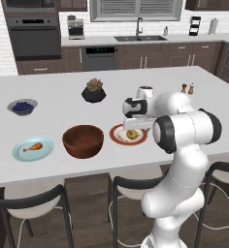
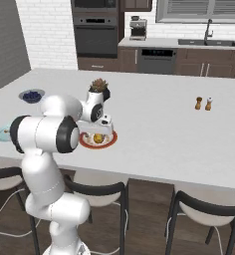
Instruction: Pick the chicken drumstick and squash from their plates and place them in the bowl. Then put the bowl in the fridge.
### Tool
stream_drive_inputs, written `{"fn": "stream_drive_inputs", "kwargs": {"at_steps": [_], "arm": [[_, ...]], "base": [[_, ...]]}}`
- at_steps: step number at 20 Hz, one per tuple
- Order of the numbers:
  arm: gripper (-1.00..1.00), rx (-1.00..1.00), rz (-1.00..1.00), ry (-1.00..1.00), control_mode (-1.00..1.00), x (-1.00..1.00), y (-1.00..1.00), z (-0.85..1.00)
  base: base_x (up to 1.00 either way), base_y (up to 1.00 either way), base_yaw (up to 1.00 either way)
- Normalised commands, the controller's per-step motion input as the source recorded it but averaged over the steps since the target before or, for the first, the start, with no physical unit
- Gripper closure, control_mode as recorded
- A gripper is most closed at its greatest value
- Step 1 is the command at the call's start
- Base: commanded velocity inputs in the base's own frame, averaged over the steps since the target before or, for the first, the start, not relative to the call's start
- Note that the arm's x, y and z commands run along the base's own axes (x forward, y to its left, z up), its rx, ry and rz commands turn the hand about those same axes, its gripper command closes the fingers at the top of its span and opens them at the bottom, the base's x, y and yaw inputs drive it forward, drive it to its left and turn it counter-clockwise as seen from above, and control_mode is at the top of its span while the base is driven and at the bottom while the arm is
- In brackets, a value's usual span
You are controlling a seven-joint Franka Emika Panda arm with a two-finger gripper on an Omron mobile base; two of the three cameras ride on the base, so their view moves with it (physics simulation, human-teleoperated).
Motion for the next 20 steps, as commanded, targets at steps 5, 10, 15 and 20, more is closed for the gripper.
{"fn": "stream_drive_inputs", "kwargs": {"at_steps": [5, 10, 15, 20], "arm": [[-1.00, 0.00, 0.00, 0.00, -1.00, 0.53, 0.00, -0.13], [-1.00, 0.00, 0.01, 0.00, -1.00, 0.33, 0.07, -0.51], [-1.00, 0.00, 0.00, 0.00, -1.00, 0.34, 0.05, -0.39], [-1.00, 0.00, 0.00, 0.03, -1.00, 0.29, 0.00, -0.24]], "base": [[0.00, 0.00, 0.00], [0.00, 0.00, 0.00], [0.00, 0.00, 0.00], [0.00, 0.00, 0.00]]}}
